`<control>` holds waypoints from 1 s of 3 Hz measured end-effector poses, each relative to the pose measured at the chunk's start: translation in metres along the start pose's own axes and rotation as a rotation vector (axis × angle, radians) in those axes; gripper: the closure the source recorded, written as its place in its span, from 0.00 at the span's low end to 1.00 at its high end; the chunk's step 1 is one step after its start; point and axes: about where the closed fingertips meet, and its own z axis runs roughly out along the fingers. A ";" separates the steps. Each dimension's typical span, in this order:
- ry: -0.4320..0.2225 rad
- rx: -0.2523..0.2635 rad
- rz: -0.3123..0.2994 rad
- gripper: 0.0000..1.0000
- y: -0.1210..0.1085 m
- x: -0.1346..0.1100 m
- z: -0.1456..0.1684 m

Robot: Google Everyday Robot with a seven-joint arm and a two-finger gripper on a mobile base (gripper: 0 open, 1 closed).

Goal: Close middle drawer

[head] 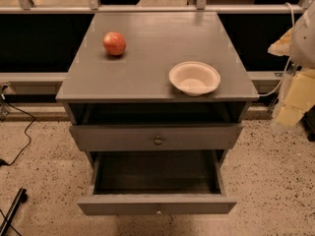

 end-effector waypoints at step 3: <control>-0.187 -0.012 -0.005 0.00 0.042 0.009 0.050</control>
Offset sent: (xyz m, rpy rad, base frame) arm -0.0485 -0.0298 -0.1517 0.6095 -0.1992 0.0094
